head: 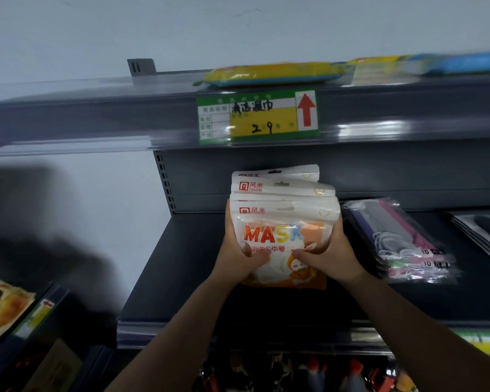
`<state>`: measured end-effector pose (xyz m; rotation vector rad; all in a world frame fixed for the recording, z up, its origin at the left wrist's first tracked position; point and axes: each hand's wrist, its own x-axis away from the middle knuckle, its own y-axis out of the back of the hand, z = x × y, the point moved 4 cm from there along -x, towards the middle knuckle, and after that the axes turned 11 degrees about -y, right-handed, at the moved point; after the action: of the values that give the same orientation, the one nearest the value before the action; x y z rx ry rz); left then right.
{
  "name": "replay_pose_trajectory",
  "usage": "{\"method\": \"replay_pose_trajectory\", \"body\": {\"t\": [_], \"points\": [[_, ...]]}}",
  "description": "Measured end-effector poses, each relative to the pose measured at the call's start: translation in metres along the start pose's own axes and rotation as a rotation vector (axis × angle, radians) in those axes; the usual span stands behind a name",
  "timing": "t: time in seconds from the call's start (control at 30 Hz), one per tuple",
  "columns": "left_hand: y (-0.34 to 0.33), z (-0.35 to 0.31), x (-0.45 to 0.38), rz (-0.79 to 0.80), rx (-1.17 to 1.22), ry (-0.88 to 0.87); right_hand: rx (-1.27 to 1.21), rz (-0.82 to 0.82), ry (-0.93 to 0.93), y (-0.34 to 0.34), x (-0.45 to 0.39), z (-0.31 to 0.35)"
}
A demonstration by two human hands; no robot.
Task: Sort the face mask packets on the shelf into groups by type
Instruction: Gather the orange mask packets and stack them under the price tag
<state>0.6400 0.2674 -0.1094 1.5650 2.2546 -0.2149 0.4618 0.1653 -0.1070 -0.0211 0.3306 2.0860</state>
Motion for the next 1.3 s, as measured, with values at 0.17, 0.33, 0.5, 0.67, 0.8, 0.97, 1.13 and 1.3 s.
{"method": "replay_pose_trajectory", "body": {"t": [0.17,0.33,0.5,0.67,0.8,0.97,1.13,1.3], "points": [[-0.004,0.009,-0.001,0.014,0.001,-0.004,0.043,-0.065,0.007,0.005,0.016,-0.004],[-0.008,0.01,0.001,0.02,0.079,0.02,0.023,-0.088,-0.025,0.003,0.017,-0.016],[-0.008,0.008,0.005,0.012,-0.011,0.019,0.061,0.001,-0.076,-0.001,0.01,-0.016],[0.002,0.0,0.001,-0.124,-0.049,-0.065,-0.012,-0.13,0.014,-0.005,0.003,-0.008],[0.002,0.004,0.009,-0.122,-0.065,-0.026,-0.009,-0.044,-0.042,-0.014,0.0,-0.013],[0.004,0.006,0.01,-0.035,-0.01,-0.025,-0.039,0.056,-0.073,-0.016,0.001,-0.009],[0.009,0.008,0.011,0.026,-0.016,-0.019,-0.034,0.08,-0.089,-0.016,0.001,-0.006],[0.013,0.013,0.01,0.016,-0.047,0.006,0.019,0.068,-0.091,-0.018,-0.006,-0.013]]}}
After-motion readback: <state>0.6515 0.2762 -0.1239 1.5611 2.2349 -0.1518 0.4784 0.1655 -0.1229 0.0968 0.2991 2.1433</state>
